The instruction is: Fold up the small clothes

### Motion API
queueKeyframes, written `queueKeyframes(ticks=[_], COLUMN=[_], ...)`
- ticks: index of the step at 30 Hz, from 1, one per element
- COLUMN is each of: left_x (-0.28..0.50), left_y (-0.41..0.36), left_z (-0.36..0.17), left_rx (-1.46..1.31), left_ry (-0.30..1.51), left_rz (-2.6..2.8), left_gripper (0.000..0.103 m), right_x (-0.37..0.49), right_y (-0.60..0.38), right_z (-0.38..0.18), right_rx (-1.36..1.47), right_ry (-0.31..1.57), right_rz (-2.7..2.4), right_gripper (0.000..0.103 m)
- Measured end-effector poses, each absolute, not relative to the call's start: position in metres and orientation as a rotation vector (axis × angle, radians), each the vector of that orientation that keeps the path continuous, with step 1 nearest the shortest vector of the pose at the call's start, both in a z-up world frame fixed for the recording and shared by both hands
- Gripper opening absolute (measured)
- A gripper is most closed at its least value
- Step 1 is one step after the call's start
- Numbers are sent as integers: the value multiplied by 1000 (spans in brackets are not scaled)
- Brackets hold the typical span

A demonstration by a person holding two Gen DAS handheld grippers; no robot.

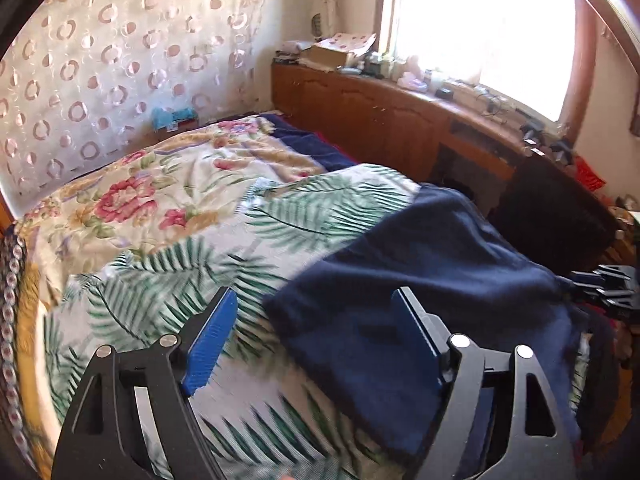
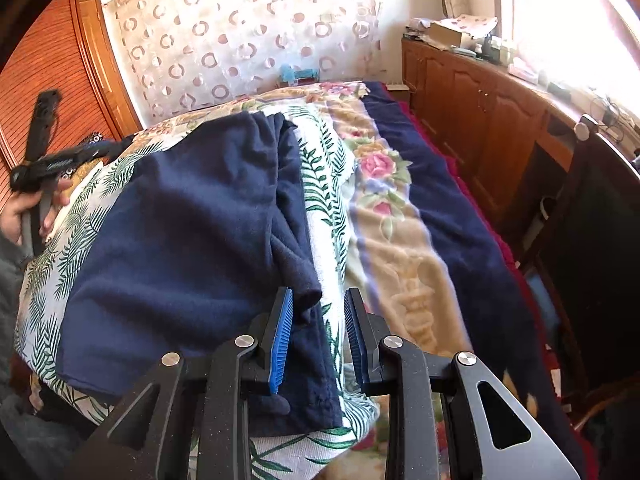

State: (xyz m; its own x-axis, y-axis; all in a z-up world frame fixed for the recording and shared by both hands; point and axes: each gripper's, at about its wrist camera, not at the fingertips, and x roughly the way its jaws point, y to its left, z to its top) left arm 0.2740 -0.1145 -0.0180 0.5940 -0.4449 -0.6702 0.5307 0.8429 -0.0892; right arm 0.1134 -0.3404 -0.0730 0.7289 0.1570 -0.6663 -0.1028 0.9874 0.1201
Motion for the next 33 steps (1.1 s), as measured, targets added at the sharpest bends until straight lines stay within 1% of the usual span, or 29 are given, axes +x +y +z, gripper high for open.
queueKeyframes(ticks=[1, 2, 3, 5, 6, 9, 14, 19, 23, 25, 27, 31, 33], left_x=[267, 258, 248, 232, 225, 202, 164, 139, 126, 123, 119, 109, 106], left_y=[-115, -116, -116, -117, -117, -114, -115, -116, -119, -122, -124, -125, -124], left_z=[-18, -18, -19, -21, -23, -31, -43, -51, -57, -62, -68, -72, -73], left_rx=[122, 122, 124, 121, 116, 87, 99, 108, 114, 127, 128, 109, 88], left_ry=[742, 739, 736, 740, 751, 786, 794, 798, 811, 822, 834, 840, 841], left_rz=[-575, -577, -577, -576, -572, -559, -533, -488, -490, -485, -486, -492, -499], left_gripper=[80, 80, 80, 80, 80, 80, 80, 80, 80, 80, 80, 80, 80], right_x=[111, 109, 107, 103, 102, 97, 98, 103, 108, 108, 108, 102, 100], right_y=[-340, -341, -340, -339, -339, -334, -323, -314, -314, -312, -308, -303, -302], right_z=[-72, -72, -71, -70, -69, -69, -81, -100, -105, -105, -105, -110, -112], right_rx=[75, 73, 71, 71, 67, 39, 7, -57, -53, -76, -103, -117, -135], right_ry=[737, 733, 730, 718, 712, 698, 693, 690, 695, 695, 694, 667, 655], right_rz=[140, 139, 136, 138, 146, 155, 196, 181, 174, 157, 134, 107, 96], right_gripper=[27, 30, 40, 52, 54, 55, 55, 55, 56, 60, 67, 71, 77])
